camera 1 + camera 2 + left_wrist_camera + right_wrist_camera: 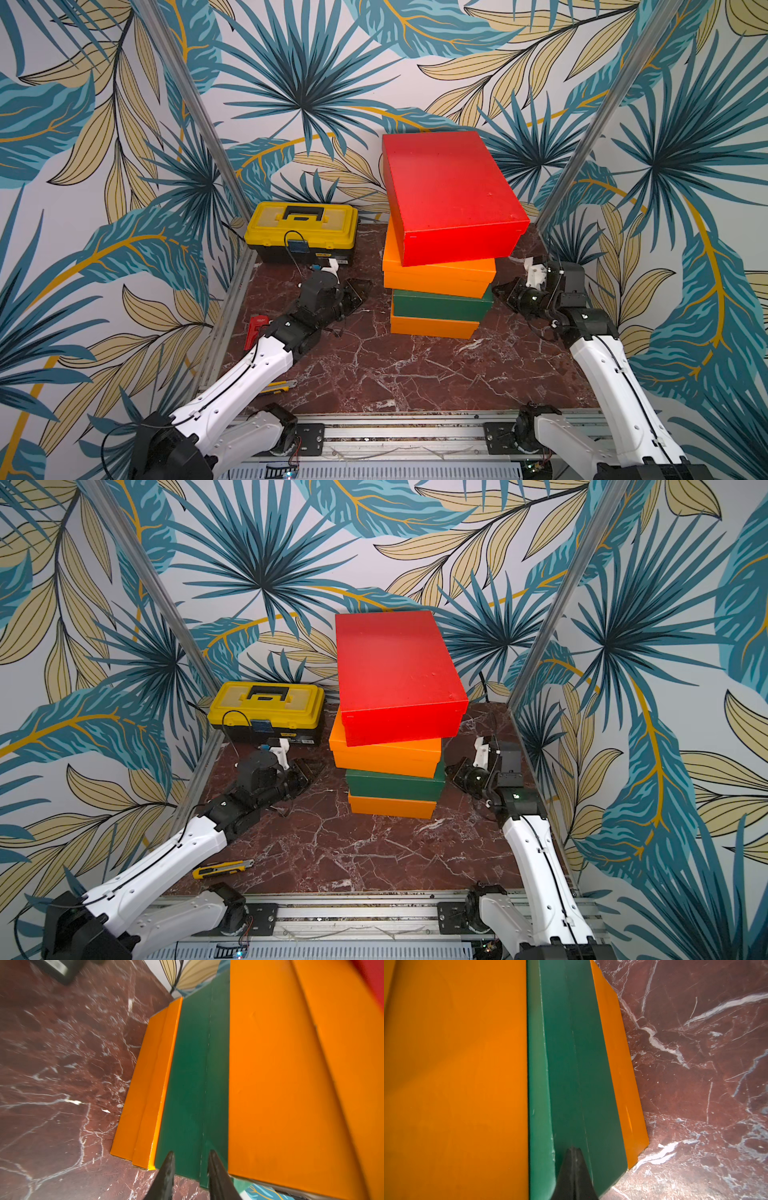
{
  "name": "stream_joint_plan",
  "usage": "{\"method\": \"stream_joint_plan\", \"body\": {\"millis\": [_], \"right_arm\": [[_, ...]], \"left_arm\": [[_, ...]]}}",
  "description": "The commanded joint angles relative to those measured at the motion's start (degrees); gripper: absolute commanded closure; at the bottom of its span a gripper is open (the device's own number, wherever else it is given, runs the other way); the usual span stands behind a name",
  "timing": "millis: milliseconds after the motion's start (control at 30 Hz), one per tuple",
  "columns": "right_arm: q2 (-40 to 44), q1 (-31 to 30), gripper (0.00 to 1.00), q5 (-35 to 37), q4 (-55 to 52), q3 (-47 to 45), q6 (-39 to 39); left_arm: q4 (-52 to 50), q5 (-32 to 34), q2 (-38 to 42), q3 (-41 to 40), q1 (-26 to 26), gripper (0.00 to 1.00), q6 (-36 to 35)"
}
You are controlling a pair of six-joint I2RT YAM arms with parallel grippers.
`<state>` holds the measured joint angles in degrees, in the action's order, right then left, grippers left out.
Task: Stack the shoeboxes
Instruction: Adjust the shoebox.
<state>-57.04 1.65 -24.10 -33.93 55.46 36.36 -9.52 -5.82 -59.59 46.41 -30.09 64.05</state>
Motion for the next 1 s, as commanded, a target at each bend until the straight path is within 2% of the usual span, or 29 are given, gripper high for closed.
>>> {"method": "stream_joint_plan", "body": {"millis": [0,233,467,733,967], "right_arm": [[-0.61,0.37,1.0,-3.62,2.53,-2.04,2.17],[0.21,0.37,1.0,-2.91,2.19,-2.05,1.82],[0.95,0.38,1.0,-0.73,-0.78,2.86,-0.33],[-0.5,0.22,1.0,-8.51,6.25,5.28,5.28],[0.32,-1.64,1.0,-9.92,9.98,4.75,8.14]], "left_arm": [[-5.09,4.24,0.56,2.67,0.38,0.71,-3.4],[-5.33,3.54,-1.83,5.41,0.38,0.7,-3.97],[-5.31,3.46,-4.01,9.62,0.38,0.7,-5.84],[-5.25,0.39,-9.05,15.86,0.38,0.7,-6.42],[-4.77,-4.11,-14.0,19.35,-0.02,0.71,-5.35]]}}
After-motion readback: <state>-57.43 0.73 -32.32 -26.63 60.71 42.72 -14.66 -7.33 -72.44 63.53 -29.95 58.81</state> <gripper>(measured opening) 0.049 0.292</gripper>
